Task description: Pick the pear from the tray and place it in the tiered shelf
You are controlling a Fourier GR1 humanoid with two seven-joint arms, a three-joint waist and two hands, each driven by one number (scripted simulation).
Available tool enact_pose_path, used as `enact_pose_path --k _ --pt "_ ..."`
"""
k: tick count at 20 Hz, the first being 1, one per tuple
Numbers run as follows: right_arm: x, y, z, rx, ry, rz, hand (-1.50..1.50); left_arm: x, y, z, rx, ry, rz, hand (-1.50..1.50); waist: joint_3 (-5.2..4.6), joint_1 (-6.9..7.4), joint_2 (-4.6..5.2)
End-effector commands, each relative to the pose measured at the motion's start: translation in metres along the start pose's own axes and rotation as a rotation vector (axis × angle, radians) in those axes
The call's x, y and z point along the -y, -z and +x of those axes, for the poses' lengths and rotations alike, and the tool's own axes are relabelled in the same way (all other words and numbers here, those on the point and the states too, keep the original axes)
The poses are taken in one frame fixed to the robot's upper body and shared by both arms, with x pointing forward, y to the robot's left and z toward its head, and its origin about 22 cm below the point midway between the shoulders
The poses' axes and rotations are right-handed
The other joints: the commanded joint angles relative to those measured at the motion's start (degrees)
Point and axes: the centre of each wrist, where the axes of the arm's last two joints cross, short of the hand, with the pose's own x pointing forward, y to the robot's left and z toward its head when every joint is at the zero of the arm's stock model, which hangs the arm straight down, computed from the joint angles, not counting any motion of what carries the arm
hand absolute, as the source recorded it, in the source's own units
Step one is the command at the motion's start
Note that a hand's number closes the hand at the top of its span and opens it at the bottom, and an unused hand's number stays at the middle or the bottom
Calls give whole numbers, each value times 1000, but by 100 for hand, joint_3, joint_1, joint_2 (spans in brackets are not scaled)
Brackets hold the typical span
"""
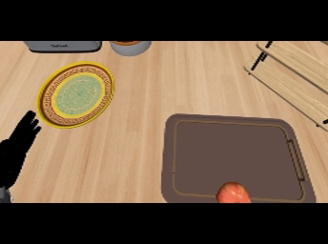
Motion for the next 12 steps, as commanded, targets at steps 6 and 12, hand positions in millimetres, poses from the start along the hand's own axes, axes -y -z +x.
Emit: enact_pose_path --k 6,12 --pt "124 -39 7 22 86 -113 -150 -9 -12 -2 -17 10 6 0 -3 -142 -52" --pt "205 -73 -7 -59 33 -158 -150 -11 -13 -5 -39 -22 33 0 -4 -261 -79"
